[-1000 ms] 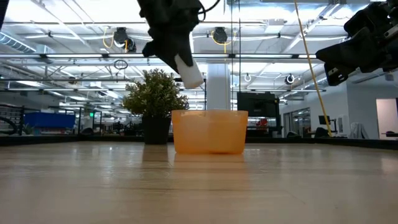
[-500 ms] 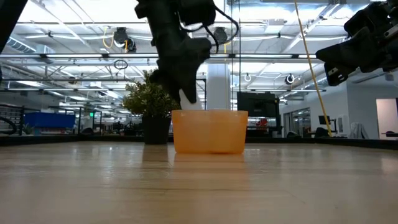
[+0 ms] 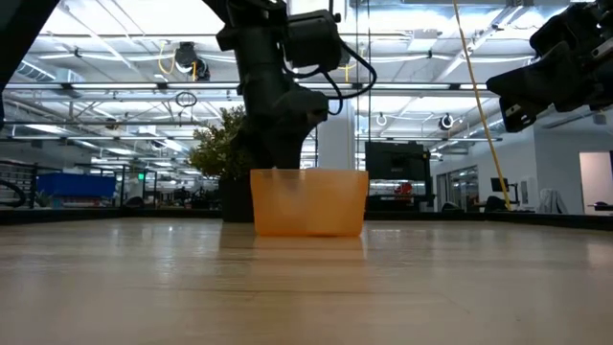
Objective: Pick and place pill bottles into a basket
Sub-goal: Put the white medicine bottle into the orange bin, then return to Home Position
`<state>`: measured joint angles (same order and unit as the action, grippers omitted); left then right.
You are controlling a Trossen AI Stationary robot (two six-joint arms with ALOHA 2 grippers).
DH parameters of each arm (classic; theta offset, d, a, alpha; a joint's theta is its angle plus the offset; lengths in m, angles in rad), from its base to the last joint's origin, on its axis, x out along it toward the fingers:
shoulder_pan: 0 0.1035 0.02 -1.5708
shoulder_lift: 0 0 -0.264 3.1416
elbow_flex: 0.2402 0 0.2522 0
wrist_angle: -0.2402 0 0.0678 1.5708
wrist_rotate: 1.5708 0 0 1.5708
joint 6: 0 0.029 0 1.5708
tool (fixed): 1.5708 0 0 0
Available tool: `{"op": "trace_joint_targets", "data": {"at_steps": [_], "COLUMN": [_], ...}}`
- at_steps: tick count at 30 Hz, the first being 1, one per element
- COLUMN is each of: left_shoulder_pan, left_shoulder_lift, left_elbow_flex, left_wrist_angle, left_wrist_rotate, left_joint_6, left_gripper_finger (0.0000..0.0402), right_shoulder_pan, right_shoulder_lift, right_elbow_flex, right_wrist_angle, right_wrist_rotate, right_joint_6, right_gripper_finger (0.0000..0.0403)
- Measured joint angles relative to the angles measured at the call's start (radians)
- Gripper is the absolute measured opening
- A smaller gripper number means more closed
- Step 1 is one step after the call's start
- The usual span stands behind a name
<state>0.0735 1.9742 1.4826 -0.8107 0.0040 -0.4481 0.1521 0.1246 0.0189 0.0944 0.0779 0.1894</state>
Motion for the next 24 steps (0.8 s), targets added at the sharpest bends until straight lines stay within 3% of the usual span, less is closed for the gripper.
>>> {"op": "trace_joint_targets", "data": {"at_steps": [14,24], "left_shoulder_pan": [0.0,0.0], "left_shoulder_lift": [-0.006,-0.006], "left_elbow_flex": [0.038,0.269], "left_wrist_angle": [-0.013,-0.218], "left_wrist_rotate": [-0.03,-0.031], "left_joint_6": [0.028,0.065], "left_gripper_finger": [0.0275,0.0276], "right_shoulder_pan": [0.0,0.0], "right_shoulder_lift": [0.0,0.0], "right_elbow_flex": [0.0,0.0], "right_wrist_angle": [0.0,0.0], "right_wrist_rotate": [0.0,0.0], "right_joint_6": [0.0,0.0], "right_gripper_finger": [0.0,0.0]}}
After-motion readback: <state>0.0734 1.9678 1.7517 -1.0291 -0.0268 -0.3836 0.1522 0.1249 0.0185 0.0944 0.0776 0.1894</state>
